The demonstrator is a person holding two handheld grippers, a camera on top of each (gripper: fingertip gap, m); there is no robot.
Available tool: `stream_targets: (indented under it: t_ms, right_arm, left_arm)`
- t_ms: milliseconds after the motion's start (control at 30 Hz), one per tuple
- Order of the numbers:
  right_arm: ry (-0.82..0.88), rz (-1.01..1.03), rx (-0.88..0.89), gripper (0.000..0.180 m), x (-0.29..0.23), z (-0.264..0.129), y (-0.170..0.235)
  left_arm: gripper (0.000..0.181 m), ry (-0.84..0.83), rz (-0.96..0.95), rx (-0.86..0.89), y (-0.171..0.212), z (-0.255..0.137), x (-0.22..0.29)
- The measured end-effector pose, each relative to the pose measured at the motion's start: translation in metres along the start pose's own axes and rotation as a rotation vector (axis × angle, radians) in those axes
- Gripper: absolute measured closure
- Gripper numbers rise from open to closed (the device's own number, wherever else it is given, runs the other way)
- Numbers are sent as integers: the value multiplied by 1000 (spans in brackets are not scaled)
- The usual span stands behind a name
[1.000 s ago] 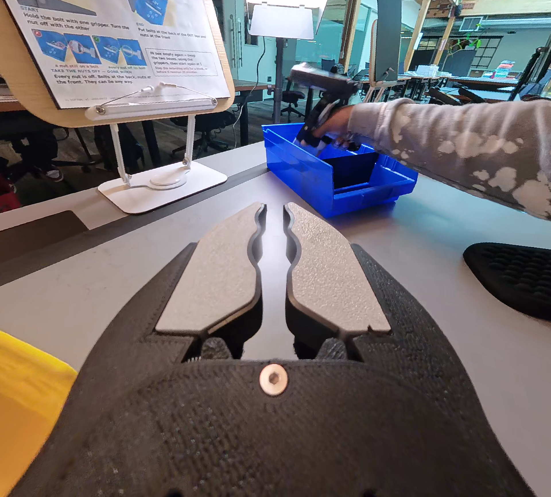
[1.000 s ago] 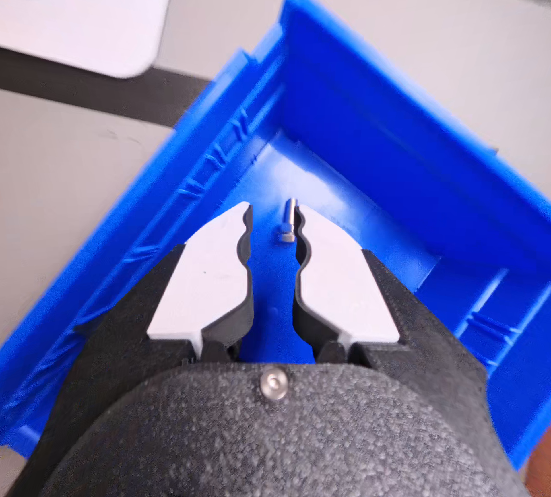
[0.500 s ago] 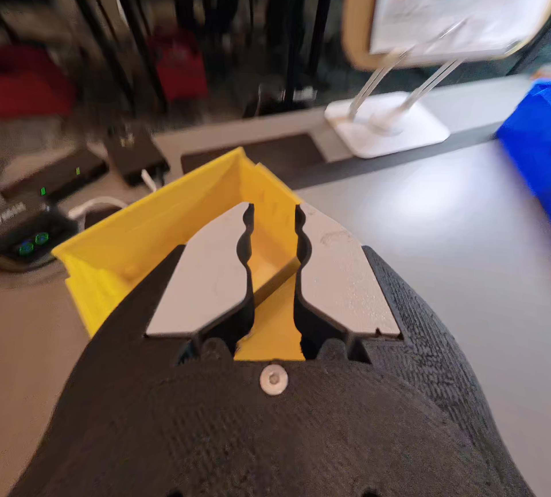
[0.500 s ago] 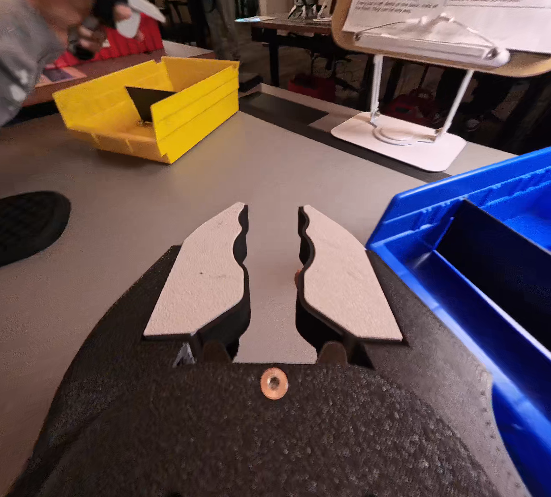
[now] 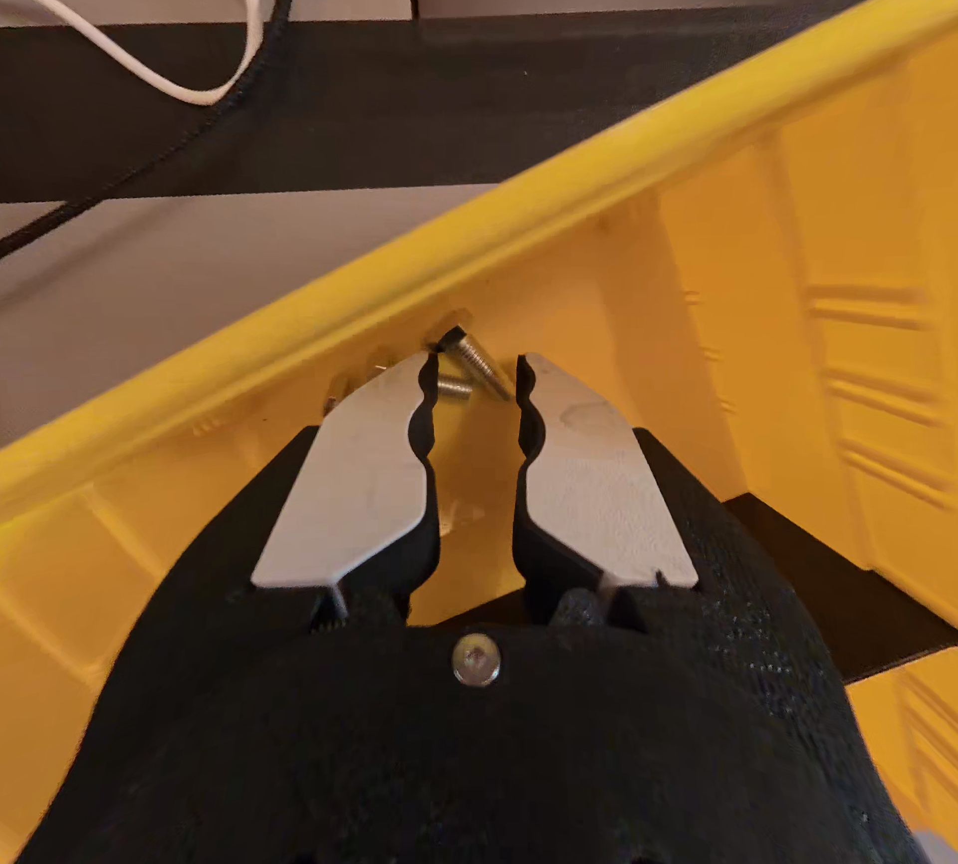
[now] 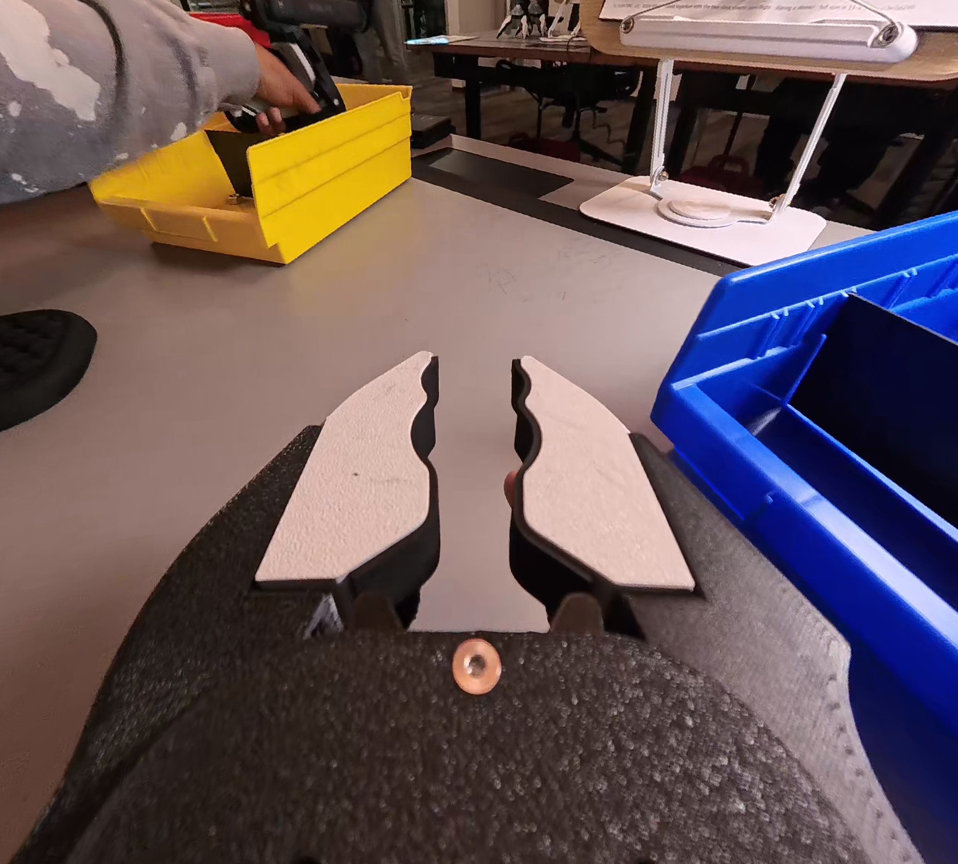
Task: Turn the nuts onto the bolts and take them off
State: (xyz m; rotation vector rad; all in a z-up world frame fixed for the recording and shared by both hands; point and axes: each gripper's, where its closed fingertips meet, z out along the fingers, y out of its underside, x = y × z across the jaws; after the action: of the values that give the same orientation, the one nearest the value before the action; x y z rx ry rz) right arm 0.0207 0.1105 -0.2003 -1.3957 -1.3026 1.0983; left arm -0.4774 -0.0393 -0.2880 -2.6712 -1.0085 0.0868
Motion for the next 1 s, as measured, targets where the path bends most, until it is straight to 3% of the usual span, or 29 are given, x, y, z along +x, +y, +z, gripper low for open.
stream_targets:
  t_ms: [33, 333, 467, 567, 667, 767, 1000]
  right_arm:
    - [-2, 5, 1, 153, 0, 0, 0]
    - [7, 3, 5, 154, 2, -1, 0]
    - [16, -23, 20, 155, 6, -3, -2]
    - [-8, -93, 38, 155, 4, -1, -7]
    - [-46, -244, 31, 154, -5, 8, -10]
    - [-78, -431, 45, 153, -20, 19, -18]
    - [-7, -1057, 64, 150, -66, 44, -30]
  left_arm:
    - [153, 1, -6, -6, 0, 1, 0]
    - [170, -76, 169, -33, -4, 6, 4]
    - [170, -25, 312, 58, -16, -35, 26]
    - [170, 102, 453, 115, -10, -87, 71]
    - [170, 227, 635, 133, 18, -137, 137]
    - [170, 369, 810, 75, 67, -163, 211]
    - [170, 576, 1036, -164, 181, -145, 335]
